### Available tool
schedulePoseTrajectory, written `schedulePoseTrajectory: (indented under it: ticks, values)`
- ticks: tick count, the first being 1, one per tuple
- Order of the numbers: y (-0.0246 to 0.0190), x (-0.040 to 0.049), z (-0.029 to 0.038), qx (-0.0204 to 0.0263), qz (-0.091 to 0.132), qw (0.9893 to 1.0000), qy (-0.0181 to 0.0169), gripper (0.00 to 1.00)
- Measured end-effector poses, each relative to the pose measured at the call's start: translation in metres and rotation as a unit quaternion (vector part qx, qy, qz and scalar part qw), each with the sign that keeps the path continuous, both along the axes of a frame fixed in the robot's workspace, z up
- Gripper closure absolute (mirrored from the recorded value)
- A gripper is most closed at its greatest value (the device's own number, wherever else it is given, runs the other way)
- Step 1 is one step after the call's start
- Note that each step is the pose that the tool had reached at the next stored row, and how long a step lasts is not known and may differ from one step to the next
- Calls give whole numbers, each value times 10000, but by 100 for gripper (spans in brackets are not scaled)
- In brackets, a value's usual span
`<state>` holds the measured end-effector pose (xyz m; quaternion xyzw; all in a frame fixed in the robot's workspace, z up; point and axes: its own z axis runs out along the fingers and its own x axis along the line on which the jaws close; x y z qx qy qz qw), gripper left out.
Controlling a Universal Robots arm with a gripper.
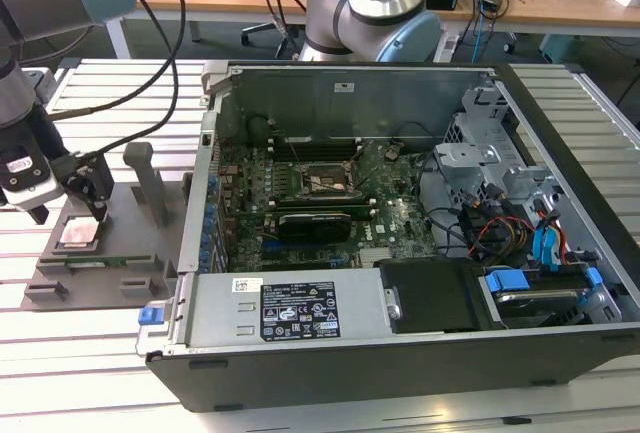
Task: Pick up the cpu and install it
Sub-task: 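Pick up the cpu and move it towards the insertion slot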
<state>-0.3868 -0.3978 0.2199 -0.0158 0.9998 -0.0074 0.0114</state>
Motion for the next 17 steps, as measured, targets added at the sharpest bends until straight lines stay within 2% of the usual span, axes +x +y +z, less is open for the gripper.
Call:
schedulePoseTrajectory:
  ticks: [12, 17]
  values:
    - [0, 0, -104, 0, 0, 10000, 1, 22]
    - [0, 0, -123, 0, 0, 10000, 0, 22]
